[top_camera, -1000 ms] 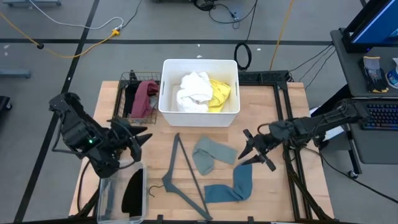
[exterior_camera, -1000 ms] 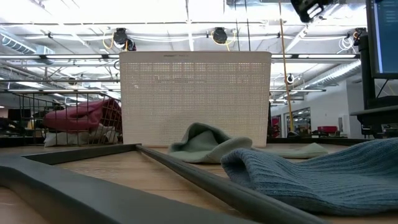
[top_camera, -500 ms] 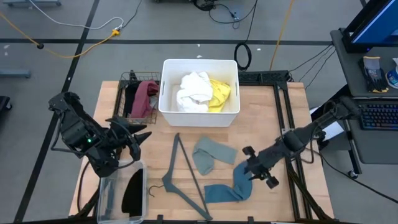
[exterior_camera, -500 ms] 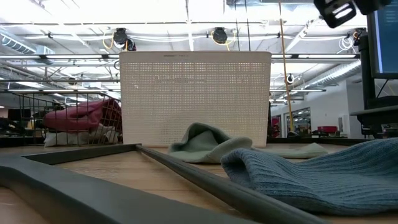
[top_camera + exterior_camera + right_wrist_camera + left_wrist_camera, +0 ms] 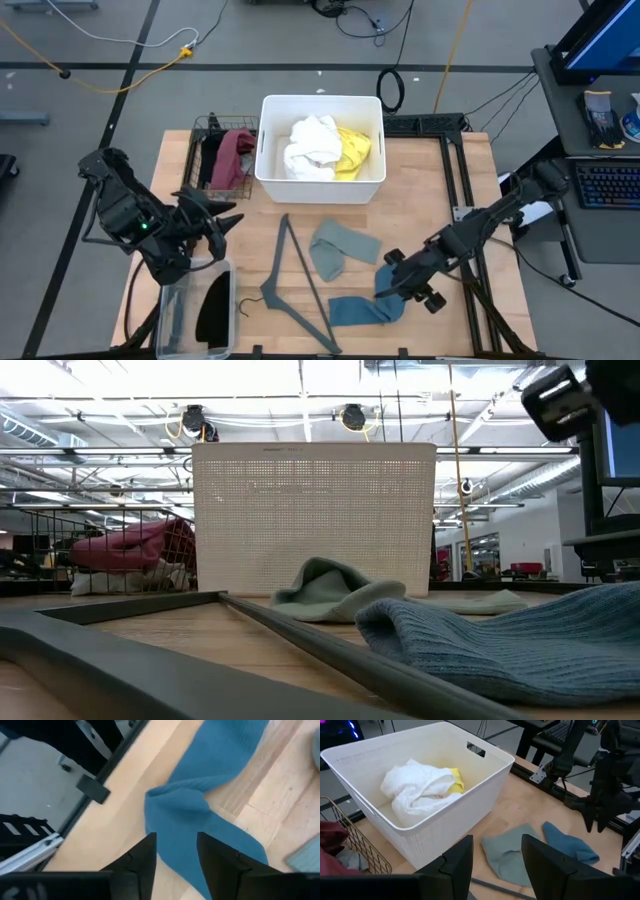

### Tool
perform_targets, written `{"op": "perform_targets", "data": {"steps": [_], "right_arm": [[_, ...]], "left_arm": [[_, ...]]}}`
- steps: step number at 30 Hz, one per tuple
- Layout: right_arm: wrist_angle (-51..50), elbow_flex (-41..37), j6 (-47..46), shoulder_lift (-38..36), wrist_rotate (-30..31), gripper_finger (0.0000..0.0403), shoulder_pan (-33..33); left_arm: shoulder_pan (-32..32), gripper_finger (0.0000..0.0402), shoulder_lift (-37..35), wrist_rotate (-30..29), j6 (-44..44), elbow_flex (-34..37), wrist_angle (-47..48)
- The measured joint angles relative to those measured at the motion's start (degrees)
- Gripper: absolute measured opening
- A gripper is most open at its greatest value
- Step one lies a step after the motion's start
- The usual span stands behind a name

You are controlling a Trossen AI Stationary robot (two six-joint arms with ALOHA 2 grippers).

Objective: Pick & Place Cloths
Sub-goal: Put the blue sock into the transparent bin

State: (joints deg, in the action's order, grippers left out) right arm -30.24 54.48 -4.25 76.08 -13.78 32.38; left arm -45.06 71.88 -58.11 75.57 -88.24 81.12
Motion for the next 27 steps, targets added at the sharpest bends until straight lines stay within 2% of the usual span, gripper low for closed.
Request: {"op": "perform_targets", "data": {"steps": [13,23,27], "right_arm": [[4.40,0.00,1.47,5.47,0.00,0.0261,0.00],[5.91,0.02,10.28,11.77,0.40,0.0294,0.37],[6.49,0.02,14.52,14.35,4.37,0.0298,0.37]], "left_arm": [[0.00,0.0168,0.02,1.27,-1.81,0.01,-0.20],[0.00,0.0168,0.00,3.04,-1.62,0.01,-0.29],[0.02,0.0168,0.00,3.07,-1.62,0.01,-0.33]]}}
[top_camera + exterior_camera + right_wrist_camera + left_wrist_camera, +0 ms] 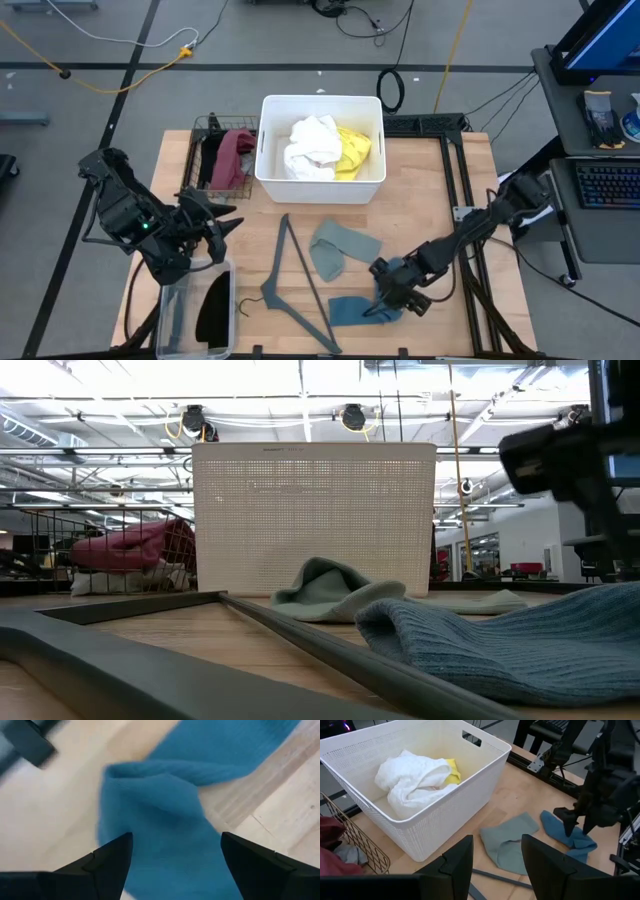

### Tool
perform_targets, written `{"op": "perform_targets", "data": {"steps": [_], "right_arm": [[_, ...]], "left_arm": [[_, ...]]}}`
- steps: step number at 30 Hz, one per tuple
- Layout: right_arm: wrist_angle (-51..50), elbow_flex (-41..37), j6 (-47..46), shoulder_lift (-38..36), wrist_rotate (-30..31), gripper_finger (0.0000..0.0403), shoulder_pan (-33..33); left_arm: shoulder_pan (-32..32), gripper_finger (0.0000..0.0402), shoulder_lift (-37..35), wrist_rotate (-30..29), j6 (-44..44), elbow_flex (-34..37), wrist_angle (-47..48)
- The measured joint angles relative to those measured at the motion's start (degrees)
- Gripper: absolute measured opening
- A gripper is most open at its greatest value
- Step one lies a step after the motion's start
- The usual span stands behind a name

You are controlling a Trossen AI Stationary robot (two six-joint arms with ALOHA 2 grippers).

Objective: Pick & Place Cloths
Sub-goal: Put the blue sock into the transparent bin

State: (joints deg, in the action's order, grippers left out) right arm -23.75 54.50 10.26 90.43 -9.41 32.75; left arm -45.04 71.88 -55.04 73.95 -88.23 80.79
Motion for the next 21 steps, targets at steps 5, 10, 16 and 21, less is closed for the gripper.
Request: {"op": "perform_targets", "data": {"steps": [5,10,16,21], "right_arm": [[-0.07,0.00,2.53,4.16,0.32,0.0299,-0.11],[0.41,0.24,2.69,7.62,0.54,0.0298,0.35],[2.51,0.22,-1.02,8.93,1.05,0.0256,0.33],[5.27,-0.02,-7.35,7.84,1.16,0.0165,-0.22]], "left_arm": [[-0.02,0.0168,0.00,0.91,0.00,0.00,-0.04],[-0.02,0.0168,0.00,1.18,-0.14,0.00,-0.07],[-0.02,0.0168,0.00,1.20,-0.37,0.00,-0.07],[-0.02,0.0168,0.00,1.20,-0.76,0.00,-0.07]]}}
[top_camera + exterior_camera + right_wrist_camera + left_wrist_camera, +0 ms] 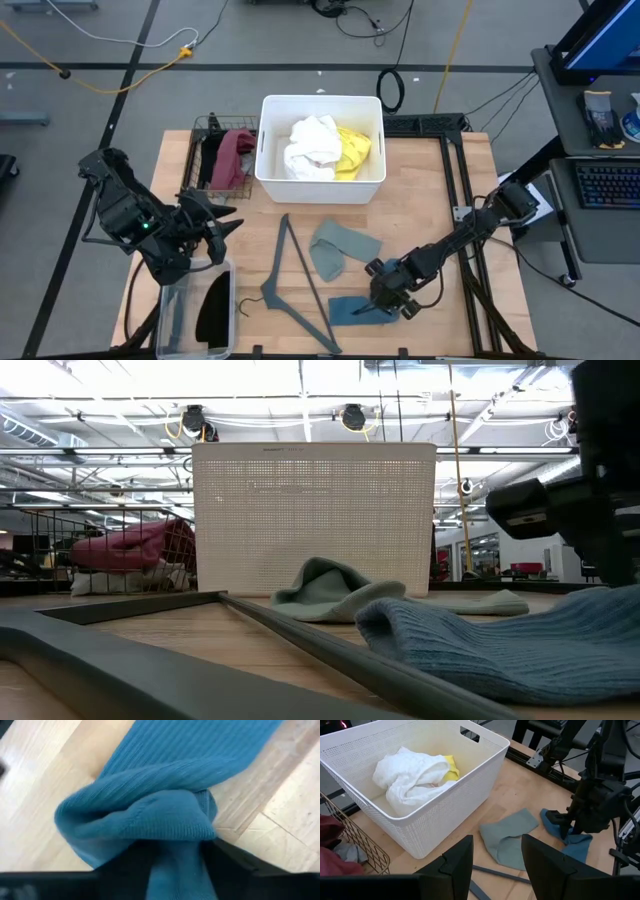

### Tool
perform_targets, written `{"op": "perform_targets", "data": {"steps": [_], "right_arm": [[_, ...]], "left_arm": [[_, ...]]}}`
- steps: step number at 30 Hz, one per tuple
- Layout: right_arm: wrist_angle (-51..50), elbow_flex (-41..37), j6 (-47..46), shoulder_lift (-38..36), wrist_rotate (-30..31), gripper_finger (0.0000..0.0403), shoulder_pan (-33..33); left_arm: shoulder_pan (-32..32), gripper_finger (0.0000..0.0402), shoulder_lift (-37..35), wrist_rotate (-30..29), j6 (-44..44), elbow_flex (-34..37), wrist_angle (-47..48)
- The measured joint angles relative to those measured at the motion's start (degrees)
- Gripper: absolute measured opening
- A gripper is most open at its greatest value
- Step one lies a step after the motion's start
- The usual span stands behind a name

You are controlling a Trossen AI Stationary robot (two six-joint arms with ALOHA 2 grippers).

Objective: Pick & Place Cloths
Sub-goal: Put the blue sock into the transparent bin

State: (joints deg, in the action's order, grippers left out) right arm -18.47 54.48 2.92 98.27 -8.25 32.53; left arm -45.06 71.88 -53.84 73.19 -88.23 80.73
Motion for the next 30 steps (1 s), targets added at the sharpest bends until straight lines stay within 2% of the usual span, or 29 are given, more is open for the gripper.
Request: {"op": "perform_targets", "data": {"steps": [6,8,13,19,24,30], "right_arm": [[0.68,-0.11,-7.13,-0.32,0.21,0.0031,-0.87],[0.47,-0.11,-9.98,-0.37,-1.08,0.0010,-1.55],[0.67,-0.02,-17.98,-2.90,-5.60,0.0006,-3.85],[4.80,0.08,-24.56,-12.47,-5.41,0.0003,-7.41],[14.22,0.17,-29.64,-20.71,-3.44,0.0002,-10.76],[23.85,0.17,-30.75,-26.77,0.67,0.0002,-14.30]], "left_arm": [[0.01,0.0168,0.00,0.01,0.02,0.00,0.00],[0.02,0.0168,0.00,0.65,0.03,0.00,-0.14],[0.02,0.0168,0.38,3.23,-1.18,0.00,-0.96],[0.15,0.0168,2.58,3.20,-7.79,0.00,-1.46],[1.47,0.0168,5.04,2.97,-12.05,0.02,-3.58],[4.33,0.0168,6.55,2.82,-21.75,0.02,-12.33]]}}
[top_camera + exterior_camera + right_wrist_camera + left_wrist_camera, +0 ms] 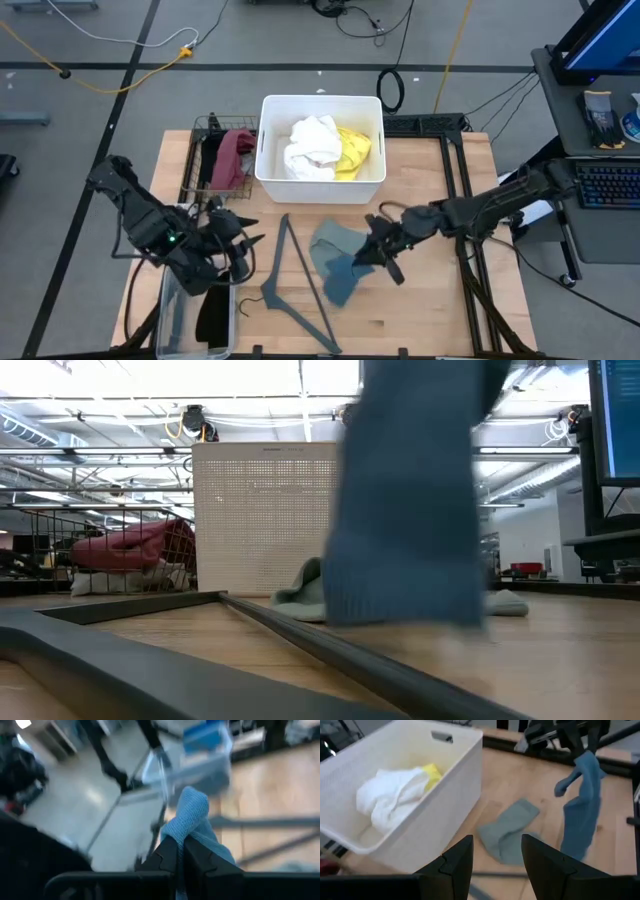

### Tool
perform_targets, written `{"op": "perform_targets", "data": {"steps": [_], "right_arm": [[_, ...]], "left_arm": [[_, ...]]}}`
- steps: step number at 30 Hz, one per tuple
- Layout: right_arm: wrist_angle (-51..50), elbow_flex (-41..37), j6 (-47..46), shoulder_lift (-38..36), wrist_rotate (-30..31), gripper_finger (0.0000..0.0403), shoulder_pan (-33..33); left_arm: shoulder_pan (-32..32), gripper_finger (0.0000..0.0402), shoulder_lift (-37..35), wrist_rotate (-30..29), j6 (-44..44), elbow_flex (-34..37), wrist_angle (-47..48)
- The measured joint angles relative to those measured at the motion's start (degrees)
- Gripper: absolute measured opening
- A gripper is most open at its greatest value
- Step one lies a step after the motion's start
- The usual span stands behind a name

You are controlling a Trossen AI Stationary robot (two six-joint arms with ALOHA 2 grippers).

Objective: Pick & Place Cloths
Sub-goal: Put the blue sock into the transparent bin

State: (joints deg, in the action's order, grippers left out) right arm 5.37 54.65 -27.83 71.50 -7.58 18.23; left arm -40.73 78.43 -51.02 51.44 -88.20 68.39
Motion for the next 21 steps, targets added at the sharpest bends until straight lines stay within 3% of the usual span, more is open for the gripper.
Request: {"op": "perform_targets", "data": {"steps": [5,15,21], "right_arm": [[8.40,0.00,-0.07,-1.55,0.08,0.0001,-2.79],[27.11,0.00,-3.30,-1.50,-2.72,0.0001,-8.56],[26.07,4.02,-2.98,-1.50,-9.25,0.0000,-11.37]], "left_arm": [[3.80,0.0178,0.03,0.70,-10.07,0.00,-9.87],[12.76,0.0248,0.83,11.80,-27.76,-0.02,-31.74],[18.26,0.0284,2.97,20.41,-32.49,-0.20,-42.15]]}}
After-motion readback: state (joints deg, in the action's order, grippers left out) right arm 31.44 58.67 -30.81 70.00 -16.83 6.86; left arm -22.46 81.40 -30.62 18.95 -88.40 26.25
